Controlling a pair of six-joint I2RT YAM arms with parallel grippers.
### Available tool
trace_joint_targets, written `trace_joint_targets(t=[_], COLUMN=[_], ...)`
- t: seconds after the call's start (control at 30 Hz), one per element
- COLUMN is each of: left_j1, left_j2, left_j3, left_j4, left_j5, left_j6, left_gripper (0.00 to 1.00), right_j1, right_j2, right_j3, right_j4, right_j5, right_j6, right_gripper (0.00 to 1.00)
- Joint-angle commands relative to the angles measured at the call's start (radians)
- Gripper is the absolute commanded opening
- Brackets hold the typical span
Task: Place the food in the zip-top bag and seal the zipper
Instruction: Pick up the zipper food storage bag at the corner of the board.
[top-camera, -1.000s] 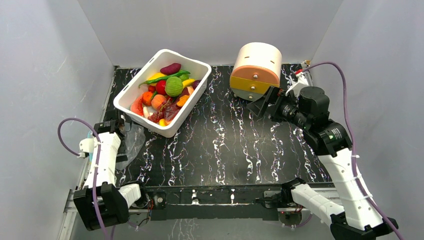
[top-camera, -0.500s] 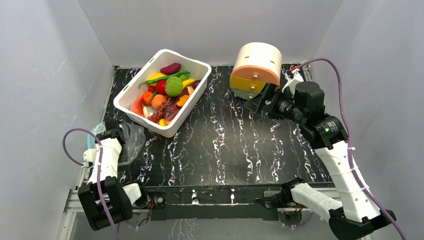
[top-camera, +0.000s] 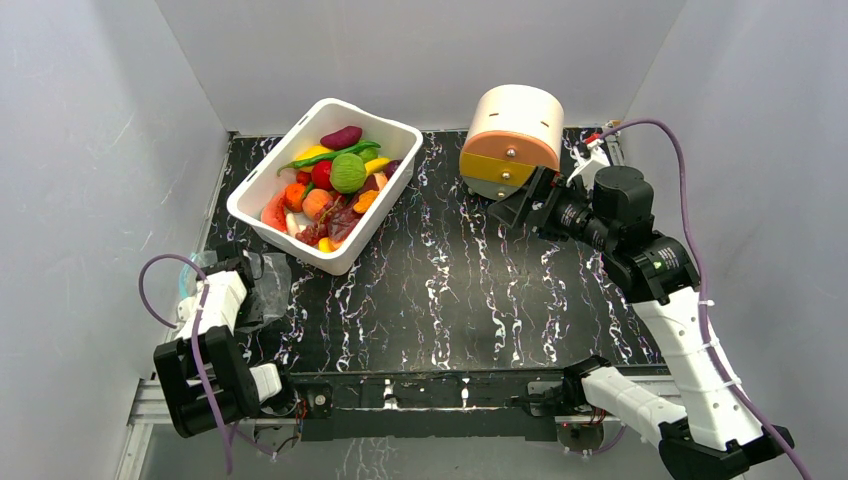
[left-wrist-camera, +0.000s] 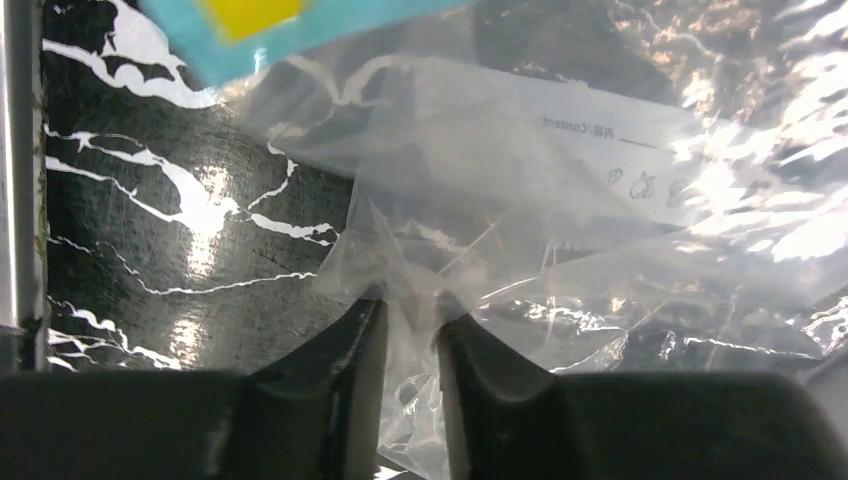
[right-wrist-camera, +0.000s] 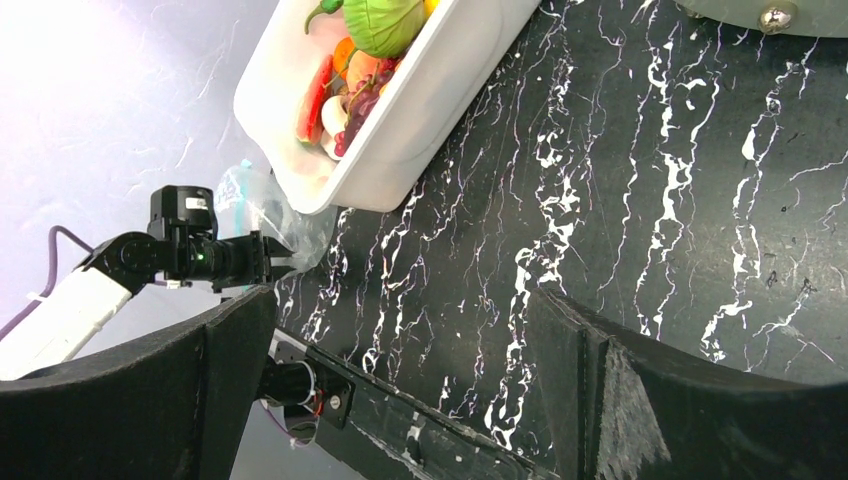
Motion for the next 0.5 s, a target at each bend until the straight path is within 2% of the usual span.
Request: trace_joint_targets(t=[0.0, 0.07, 0.2, 0.47], left_j1=[0.006, 0.006, 0.006, 0.006], left_j2=[0.003, 0.001, -0.013, -0.049], left_j3=[-0.022, -0.018, 0.014, 0.201], left_j4=[-0.015, -0.026, -0.086, -0.304], left_j5=[0.006, 0.015, 0.027, -0.037], left_j6=[0.005, 0.008, 0.009, -0.001], left_gripper=[0.13, 0.01, 0.0, 0.0], right_j1=[-0.005, -0.005, -0.006, -0.006], right_j2=[-0.022, -0.02, -0.02, -0.029], right_j3=[-0.007, -0.001, 0.005, -0.004], right_j4=[0.079, 0.076, 0.07, 0.067], right_j5=[-0.019, -0.018, -0.013, -0.015], right_j6=[0.013, 0.009, 0.003, -0.001], right_gripper=[0.96, 0.96, 0.96, 0.96])
